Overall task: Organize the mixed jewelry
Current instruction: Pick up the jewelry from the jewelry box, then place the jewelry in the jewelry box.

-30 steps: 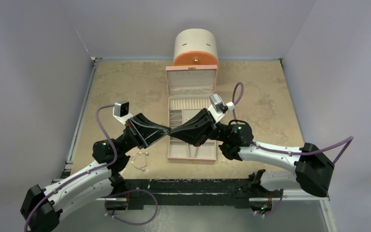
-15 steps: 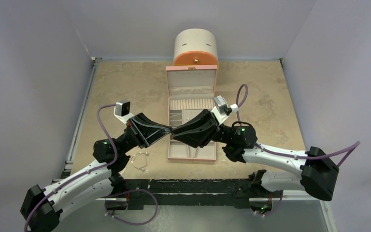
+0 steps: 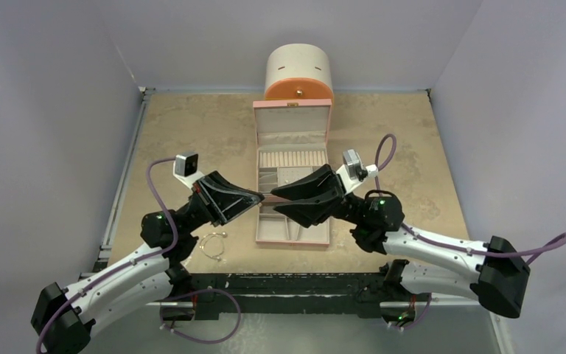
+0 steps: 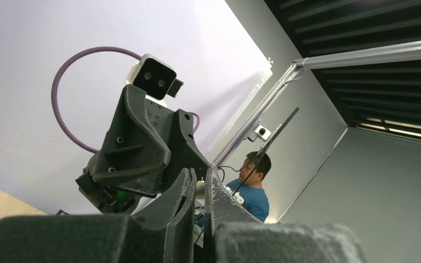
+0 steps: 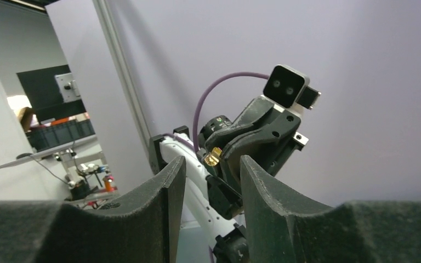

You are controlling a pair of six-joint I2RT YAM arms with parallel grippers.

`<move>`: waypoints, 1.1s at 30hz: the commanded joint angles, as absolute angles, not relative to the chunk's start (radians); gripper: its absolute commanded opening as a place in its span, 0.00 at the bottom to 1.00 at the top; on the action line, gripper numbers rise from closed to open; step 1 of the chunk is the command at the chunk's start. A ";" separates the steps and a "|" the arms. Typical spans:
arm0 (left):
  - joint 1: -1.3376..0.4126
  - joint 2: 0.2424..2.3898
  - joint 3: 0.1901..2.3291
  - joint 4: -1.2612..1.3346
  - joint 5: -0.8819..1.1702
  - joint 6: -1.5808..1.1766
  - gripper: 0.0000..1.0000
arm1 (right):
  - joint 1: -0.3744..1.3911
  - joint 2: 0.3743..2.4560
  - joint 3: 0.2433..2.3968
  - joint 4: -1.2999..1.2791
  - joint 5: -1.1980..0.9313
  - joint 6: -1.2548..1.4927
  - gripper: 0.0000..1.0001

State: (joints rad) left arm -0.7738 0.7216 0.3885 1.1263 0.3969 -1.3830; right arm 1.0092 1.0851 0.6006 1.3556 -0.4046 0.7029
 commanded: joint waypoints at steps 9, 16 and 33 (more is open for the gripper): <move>-0.777 0.707 0.625 0.447 0.375 -0.981 0.00 | 1.008 0.714 0.573 0.735 -0.148 0.383 0.44; -0.777 0.886 0.891 -0.058 0.350 -0.681 0.00 | 1.008 0.538 0.592 0.296 0.092 0.303 0.43; -0.791 1.560 1.425 -0.745 0.090 -0.282 0.00 | 1.008 0.464 0.562 -0.059 0.253 0.362 0.44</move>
State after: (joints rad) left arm -0.7841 1.5154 1.3426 -0.6441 0.1772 -0.3710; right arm 1.0084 0.4843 0.5602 -0.0250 0.2211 0.3511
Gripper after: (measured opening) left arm 0.042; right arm 0.435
